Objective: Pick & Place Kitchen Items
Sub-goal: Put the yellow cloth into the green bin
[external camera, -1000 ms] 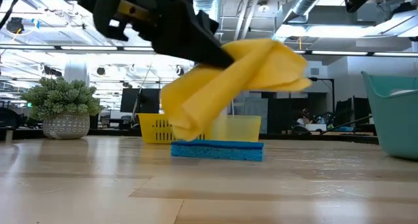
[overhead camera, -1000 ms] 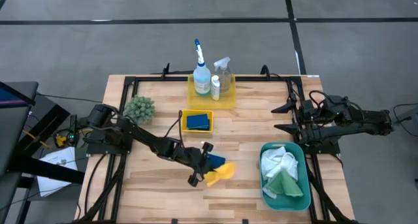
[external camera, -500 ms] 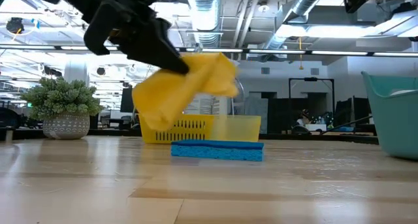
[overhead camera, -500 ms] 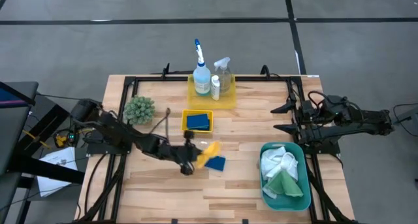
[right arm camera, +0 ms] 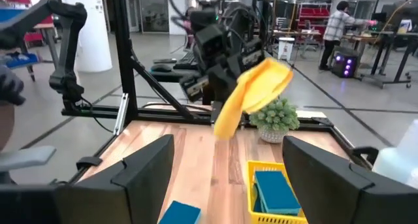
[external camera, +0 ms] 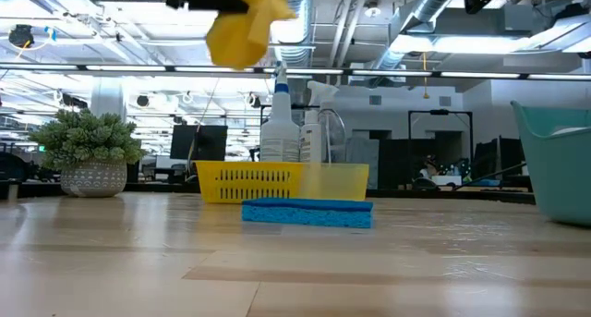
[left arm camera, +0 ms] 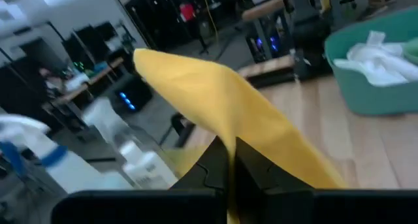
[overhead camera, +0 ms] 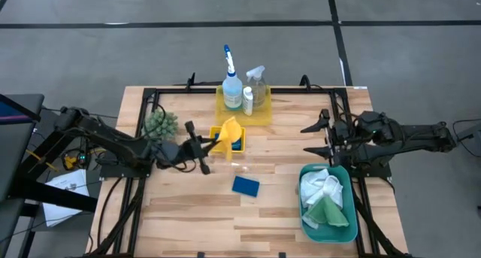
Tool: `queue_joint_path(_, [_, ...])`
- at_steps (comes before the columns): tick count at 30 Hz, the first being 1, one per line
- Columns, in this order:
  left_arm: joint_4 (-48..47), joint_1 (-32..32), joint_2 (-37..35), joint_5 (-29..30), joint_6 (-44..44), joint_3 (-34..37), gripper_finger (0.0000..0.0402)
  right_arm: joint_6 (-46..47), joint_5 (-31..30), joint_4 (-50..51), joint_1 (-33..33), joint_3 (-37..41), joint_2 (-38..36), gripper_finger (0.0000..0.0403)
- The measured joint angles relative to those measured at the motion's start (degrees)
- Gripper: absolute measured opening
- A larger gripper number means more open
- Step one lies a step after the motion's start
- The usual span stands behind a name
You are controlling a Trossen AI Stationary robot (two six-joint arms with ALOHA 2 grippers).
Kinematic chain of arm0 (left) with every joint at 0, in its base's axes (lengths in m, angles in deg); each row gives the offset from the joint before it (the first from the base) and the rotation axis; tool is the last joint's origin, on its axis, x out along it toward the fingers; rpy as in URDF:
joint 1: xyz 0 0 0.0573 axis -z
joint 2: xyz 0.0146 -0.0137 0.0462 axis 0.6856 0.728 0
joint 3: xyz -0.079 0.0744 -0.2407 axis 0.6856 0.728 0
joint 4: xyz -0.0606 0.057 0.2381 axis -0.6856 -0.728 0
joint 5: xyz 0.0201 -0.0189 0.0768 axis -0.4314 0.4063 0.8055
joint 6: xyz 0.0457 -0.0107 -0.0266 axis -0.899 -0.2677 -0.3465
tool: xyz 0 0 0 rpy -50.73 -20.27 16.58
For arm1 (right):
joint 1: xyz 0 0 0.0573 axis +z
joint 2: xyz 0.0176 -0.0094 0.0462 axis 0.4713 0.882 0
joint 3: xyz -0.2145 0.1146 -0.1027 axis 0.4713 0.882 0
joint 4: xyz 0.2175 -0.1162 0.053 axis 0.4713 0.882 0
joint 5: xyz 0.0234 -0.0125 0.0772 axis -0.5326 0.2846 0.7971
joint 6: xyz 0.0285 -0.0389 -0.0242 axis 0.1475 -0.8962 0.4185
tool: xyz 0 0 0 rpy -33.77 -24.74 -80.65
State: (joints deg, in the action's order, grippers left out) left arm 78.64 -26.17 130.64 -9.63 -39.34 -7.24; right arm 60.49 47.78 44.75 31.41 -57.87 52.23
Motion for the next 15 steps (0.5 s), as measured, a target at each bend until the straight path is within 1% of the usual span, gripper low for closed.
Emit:
queue_joint_path(4, [0.3, -0.7, -0.3, 0.0, -5.6, -3.4, 0.0002, -1.6, 0.0, -2.6, 0.1, 0.0, 1.9, 0.0277])
queue_joint_path(8, [3.3, -0.8, 0.7, -0.1, -9.9, -6.8, 0.0002, -2.5, 0.0, -5.0, 0.1, 0.0, 4.0, 0.0277])
queue_joint_path(13, [10.3, -0.8, 3.3, -5.1, -13.7, -7.5, 0.0002, -4.6, 0.0, -9.3, 0.1, 0.0, 7.1, 0.0277])
queue_joint_path(15, [13.6, -0.9, 5.0, -5.6, -16.6, -7.5, 0.0002, -5.3, 0.0, -10.4, 0.1, 0.0, 8.2, 0.0277])
